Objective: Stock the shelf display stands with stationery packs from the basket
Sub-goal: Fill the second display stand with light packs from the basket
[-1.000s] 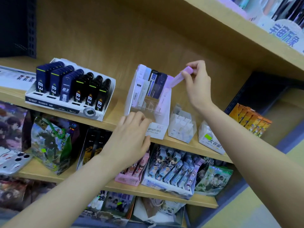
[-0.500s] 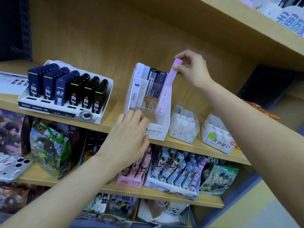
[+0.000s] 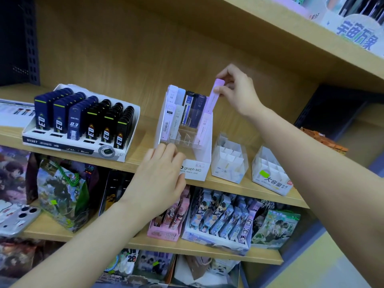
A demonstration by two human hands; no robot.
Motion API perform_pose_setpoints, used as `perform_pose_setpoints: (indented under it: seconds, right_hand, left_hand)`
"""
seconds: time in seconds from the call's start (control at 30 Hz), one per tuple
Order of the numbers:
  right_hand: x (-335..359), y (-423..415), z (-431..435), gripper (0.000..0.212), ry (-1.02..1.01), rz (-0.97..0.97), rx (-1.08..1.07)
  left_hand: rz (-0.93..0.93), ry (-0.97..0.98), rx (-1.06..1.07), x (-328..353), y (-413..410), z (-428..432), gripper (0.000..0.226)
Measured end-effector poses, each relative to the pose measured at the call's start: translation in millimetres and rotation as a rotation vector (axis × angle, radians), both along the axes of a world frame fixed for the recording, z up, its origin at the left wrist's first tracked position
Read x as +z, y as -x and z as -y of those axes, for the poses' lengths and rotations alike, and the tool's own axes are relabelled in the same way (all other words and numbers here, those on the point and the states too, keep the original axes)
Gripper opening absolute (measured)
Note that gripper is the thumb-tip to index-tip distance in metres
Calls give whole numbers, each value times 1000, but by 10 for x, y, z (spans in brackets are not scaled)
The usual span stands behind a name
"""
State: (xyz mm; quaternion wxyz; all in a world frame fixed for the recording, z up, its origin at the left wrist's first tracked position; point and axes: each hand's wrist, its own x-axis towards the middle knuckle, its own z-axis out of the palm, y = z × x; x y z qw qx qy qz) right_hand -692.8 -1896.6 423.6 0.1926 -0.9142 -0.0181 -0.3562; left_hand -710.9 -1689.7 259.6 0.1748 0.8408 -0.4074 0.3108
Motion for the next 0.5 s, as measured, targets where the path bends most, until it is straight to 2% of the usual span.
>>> perform_pose_setpoints:
  seconds: [0.1,0.23,0.3,0.4,0.5]
  right_hand:
    - [4,-11,14,22,-31,-5,-17]
    - [64,-36,-9,20,29,-53,-7]
    - [23,-13,-48,18,35,19,9]
    - [-134,113,-140,15,-71,175,50]
    - [-370,265,-206,14,-88,87,102]
  left_hand:
    - [-8,3,0,-1,6,4,39]
    - [0,-6,1,12,-3,5,38]
    - [1,-9,1,10,-2,2,38]
    - [-6,-11,-17,11,2,-11,39]
    - [-16,-20,-19,16,13,-25,39]
